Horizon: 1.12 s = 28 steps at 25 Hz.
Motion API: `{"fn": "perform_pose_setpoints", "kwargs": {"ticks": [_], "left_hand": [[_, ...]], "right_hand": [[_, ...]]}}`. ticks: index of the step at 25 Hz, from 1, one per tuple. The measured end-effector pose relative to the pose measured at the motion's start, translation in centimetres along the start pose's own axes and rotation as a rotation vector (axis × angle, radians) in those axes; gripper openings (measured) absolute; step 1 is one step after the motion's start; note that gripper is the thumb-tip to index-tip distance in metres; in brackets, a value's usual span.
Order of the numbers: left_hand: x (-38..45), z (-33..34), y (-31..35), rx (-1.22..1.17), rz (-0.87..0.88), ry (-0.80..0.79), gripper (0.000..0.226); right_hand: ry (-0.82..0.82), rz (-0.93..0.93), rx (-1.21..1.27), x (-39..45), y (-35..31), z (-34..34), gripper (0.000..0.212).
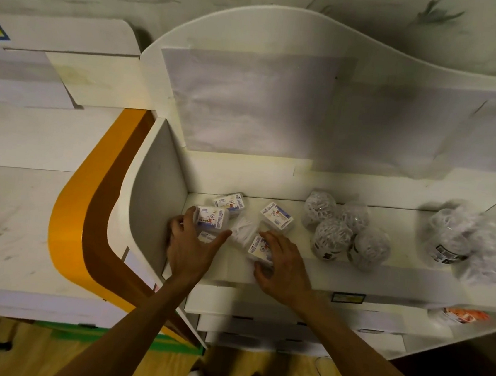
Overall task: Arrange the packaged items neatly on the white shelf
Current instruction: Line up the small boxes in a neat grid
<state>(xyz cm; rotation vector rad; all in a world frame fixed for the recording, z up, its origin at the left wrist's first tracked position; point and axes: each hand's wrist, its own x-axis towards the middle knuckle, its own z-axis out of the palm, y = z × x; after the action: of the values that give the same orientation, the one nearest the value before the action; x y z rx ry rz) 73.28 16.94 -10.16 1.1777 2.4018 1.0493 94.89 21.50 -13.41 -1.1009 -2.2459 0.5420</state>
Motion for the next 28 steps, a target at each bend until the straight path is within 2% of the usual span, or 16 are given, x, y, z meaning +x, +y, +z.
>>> {"fn": "perform_pose_setpoints", "kwargs": {"ticks": [8,13,18,23,28], "left_hand": [[-1.1,-0.4,-0.6,0.017,0.094,0.067,0.089],[-1.2,-0.6,-1.2,0.024,0.210,0.007,0.062],[-1.2,-0.9,-1.3,0.189,0.366,0.038,0.036],[-1.5,-1.6,-3.2,0.238,0.611,-0.038,0.046],[-1.9,-1.5,-4.8,0.269,0.722,-0.148,0.060]], "right_hand": [[-0.011,0.013,-0.006,0.0,-0.1,0.0,0.073],[0.008,0.017,-0.073,0.2,-0.4,0.0,0.073],[0.020,-0.007,-0.084,-1.1,-0.1,-1.0,0.077],[-0.075,-0.089,-0.121,-3.0,0.9,-1.8,0.077],[0.001,-0.060,-0.156,-3.0,0.3,-1.1,0.068]]}}
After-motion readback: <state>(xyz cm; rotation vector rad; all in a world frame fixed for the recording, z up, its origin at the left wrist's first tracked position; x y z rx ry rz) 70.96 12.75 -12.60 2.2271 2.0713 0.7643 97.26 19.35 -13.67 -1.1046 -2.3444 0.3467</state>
